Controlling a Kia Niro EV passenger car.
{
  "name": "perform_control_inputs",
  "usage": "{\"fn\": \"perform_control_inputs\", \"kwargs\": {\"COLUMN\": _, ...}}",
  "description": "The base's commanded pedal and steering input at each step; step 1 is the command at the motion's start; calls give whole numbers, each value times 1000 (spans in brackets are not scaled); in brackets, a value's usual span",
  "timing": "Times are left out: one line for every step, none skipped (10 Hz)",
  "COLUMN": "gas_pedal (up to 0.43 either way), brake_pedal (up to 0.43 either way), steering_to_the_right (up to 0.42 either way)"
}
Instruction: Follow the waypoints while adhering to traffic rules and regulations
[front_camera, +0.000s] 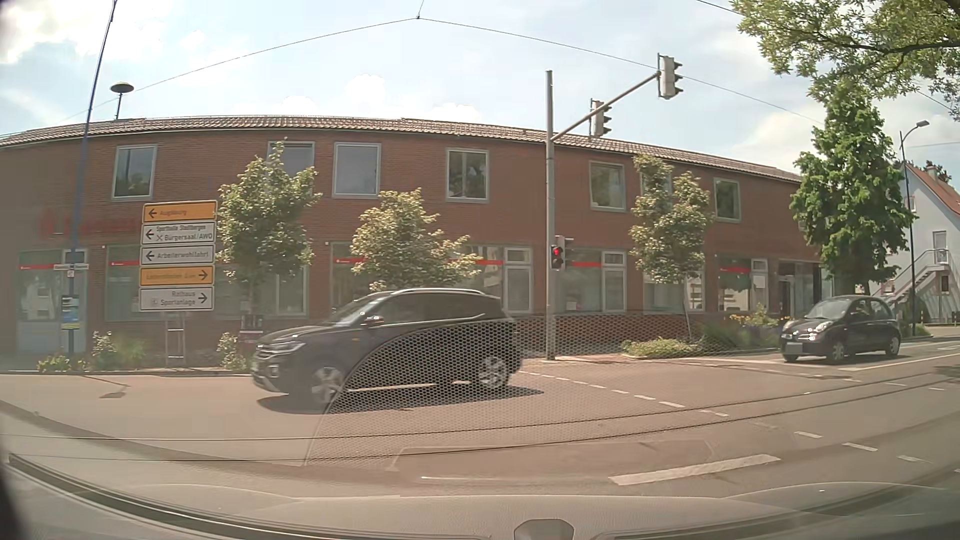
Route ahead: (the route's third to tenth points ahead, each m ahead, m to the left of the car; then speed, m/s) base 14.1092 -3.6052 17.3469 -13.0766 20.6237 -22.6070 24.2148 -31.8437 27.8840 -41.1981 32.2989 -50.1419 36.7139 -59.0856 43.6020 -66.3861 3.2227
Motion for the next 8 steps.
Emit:
{"fn": "perform_control_inputs", "kwargs": {"gas_pedal": 150, "brake_pedal": 0, "steering_to_the_right": 408}}
{"fn": "perform_control_inputs", "kwargs": {"gas_pedal": 150, "brake_pedal": 0, "steering_to_the_right": 416}}
{"fn": "perform_control_inputs", "kwargs": {"gas_pedal": 150, "brake_pedal": 0, "steering_to_the_right": 430}}
{"fn": "perform_control_inputs", "kwargs": {"gas_pedal": 150, "brake_pedal": 0, "steering_to_the_right": 442}}
{"fn": "perform_control_inputs", "kwargs": {"gas_pedal": 157, "brake_pedal": 0, "steering_to_the_right": 445}}
{"fn": "perform_control_inputs", "kwargs": {"gas_pedal": 169, "brake_pedal": 0, "steering_to_the_right": 444}}
{"fn": "perform_control_inputs", "kwargs": {"gas_pedal": 169, "brake_pedal": 0, "steering_to_the_right": 444}}
{"fn": "perform_control_inputs", "kwargs": {"gas_pedal": 169, "brake_pedal": 0, "steering_to_the_right": 439}}
